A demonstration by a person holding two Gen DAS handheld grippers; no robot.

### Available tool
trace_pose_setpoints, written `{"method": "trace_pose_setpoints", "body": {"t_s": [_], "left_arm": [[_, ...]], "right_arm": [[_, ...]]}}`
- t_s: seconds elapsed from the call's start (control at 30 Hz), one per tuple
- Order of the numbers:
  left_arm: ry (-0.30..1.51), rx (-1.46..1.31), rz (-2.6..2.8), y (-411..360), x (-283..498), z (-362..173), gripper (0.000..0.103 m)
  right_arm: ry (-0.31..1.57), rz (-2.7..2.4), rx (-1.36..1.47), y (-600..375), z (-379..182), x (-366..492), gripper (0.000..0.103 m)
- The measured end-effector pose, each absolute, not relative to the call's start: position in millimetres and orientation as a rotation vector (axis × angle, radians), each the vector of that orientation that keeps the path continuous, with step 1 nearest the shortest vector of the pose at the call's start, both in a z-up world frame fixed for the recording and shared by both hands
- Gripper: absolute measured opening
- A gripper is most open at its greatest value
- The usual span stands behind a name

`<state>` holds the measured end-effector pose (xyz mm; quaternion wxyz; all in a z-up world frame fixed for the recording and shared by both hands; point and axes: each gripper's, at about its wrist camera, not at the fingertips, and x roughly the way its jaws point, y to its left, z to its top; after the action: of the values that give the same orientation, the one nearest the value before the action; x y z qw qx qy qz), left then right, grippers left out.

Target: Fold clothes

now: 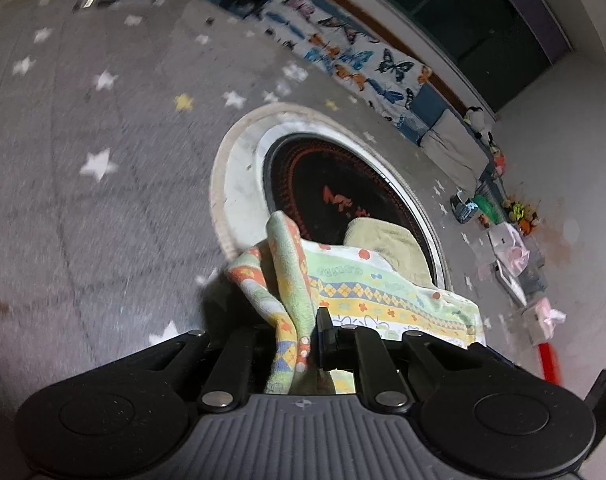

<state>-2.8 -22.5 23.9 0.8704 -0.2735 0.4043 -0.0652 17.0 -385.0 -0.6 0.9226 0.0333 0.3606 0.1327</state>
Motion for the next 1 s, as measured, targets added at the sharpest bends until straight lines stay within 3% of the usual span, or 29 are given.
{"method": "trace_pose_setpoints", "body": {"t_s": [0.27, 0.73, 0.83, 1.0], "left_arm": [[0.694, -0.295, -0.258, -70, 7, 64, 0.010], [0.579, -0.168, -0.494, -187, 93, 116, 0.010], [0.592, -0.186, -0.525, -208, 115, 115, 0.010], [0.810, -0.294, -0.576, -229, 148, 67, 0.010]], "right_arm": [[0.630, 0.247, 0.055, -386, 28, -6, 0.008], [0.470, -0.008, 0.056, -470, 88, -3, 0.008], [0.467, -0.060, 0.071, -490, 90, 4, 0.008], [0.552, -0.135, 0.082, -516, 65, 21, 0.008]]}}
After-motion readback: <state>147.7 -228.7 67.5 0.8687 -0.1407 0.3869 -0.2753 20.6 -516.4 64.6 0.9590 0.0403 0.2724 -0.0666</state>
